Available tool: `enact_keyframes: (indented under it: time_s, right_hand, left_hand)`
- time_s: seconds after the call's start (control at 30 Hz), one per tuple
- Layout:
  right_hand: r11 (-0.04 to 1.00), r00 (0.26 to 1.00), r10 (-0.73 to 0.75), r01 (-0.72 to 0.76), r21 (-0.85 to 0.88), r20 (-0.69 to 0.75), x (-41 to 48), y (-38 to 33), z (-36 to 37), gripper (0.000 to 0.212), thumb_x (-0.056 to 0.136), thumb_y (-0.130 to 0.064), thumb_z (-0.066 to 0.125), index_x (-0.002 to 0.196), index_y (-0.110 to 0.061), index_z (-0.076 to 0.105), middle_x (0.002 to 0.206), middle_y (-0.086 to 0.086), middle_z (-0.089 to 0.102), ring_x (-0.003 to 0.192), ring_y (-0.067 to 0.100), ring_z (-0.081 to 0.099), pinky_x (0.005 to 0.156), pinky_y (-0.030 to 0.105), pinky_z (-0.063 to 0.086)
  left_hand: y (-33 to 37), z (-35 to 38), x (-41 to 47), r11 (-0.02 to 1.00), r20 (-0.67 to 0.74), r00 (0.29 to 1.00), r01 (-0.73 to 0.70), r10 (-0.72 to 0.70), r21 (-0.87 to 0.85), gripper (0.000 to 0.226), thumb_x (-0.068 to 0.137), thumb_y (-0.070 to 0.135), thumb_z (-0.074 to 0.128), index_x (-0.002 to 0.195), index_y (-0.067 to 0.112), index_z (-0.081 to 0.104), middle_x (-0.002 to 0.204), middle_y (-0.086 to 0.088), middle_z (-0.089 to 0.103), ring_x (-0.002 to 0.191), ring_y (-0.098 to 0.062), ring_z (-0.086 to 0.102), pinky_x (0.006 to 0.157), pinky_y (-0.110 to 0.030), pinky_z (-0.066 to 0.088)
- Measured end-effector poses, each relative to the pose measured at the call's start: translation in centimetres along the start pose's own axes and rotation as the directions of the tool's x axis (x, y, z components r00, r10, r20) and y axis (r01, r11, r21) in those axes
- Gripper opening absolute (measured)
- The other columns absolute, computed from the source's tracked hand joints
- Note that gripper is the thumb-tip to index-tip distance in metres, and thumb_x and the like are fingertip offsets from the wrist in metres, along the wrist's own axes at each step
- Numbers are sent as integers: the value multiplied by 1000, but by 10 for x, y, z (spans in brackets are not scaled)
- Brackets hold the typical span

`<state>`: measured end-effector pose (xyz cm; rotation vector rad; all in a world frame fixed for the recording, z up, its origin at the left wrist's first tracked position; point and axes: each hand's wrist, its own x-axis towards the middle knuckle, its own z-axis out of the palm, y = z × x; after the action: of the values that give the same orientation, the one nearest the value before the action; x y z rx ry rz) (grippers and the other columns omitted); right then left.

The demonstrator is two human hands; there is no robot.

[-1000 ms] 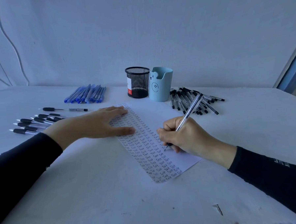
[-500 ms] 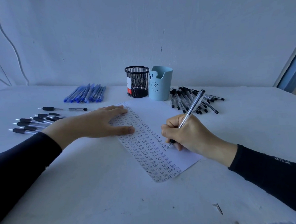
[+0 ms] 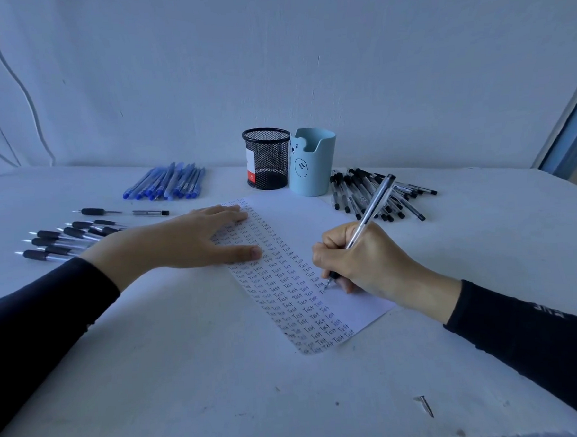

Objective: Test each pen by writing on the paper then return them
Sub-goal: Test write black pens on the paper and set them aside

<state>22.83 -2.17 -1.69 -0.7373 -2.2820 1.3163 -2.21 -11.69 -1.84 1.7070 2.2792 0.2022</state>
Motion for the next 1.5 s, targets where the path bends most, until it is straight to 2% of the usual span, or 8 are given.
enact_keyframes:
  time_s: [0.63,0.77,0.87,0.93,1.0,1.1,1.27,1.5]
  right_hand:
    - [1000,1000,-21,21,-12,-8,2,3,0,55,90,-6,62,38,-21,51,46,-2,58,37,10,42,41,18,38]
    - [995,999,-38,41,93,-34,4,2,-3,45,95,-10,56,50,-8,54,52,6,57,38,11,44,43,17,38]
    - [988,997,-50,57,144,-55,7,0,-8,49,99,-21,51,51,-10,49,50,5,54,42,11,40,43,18,32]
    - [987,997,-44,52,154,-58,9,-1,-11,40,99,-33,51,67,-10,52,44,4,48,39,12,37,41,21,30]
    - [974,1000,9,-5,225,-18,12,0,-14,37,100,-47,42,98,-14,60,40,2,41,36,13,33,38,20,29]
    - [934,998,47,-58,352,40,16,1,-19,41,104,-46,31,118,-21,60,42,2,40,37,12,32,40,22,27]
    - [877,993,77,-109,468,87,22,-4,-30,34,99,-41,44,117,-25,68,72,-2,65,51,11,34,51,23,26]
    - [783,986,102,-162,600,133,23,-5,-40,27,77,-37,66,100,-30,78,79,-6,70,53,7,33,53,15,36]
  left_hand:
    - [3,-1,-3,1000,11,1000,3,-3,-2,113,49,97,35,149,46,21,159,19,13,147,-12,13,121,-43,13]
    - [3,-1,-3,1000,17,1000,4,-5,7,109,54,98,36,149,47,20,159,20,12,148,-13,14,120,-44,14]
    - [2,-1,-2,1000,18,1000,7,-7,6,107,57,98,37,149,47,20,159,20,12,147,-13,15,121,-44,15]
    - [2,-1,-1,1000,23,1000,7,-7,14,112,51,99,35,149,48,19,159,21,11,147,-12,14,120,-45,15]
    - [2,-1,-1,1000,29,1000,4,-4,20,114,49,100,33,149,48,18,159,22,11,148,-12,13,120,-46,15]
    - [0,-1,-1,1000,25,1000,4,-4,17,113,50,100,34,149,47,18,159,22,10,148,-12,11,121,-45,13]
    - [-2,1,1,1000,9,1000,-9,9,16,112,52,100,35,150,47,18,159,23,11,148,-10,10,119,-42,10]
    - [0,0,-1,1000,15,1000,-9,9,17,115,51,100,34,150,45,18,159,21,11,148,-11,12,121,-43,12]
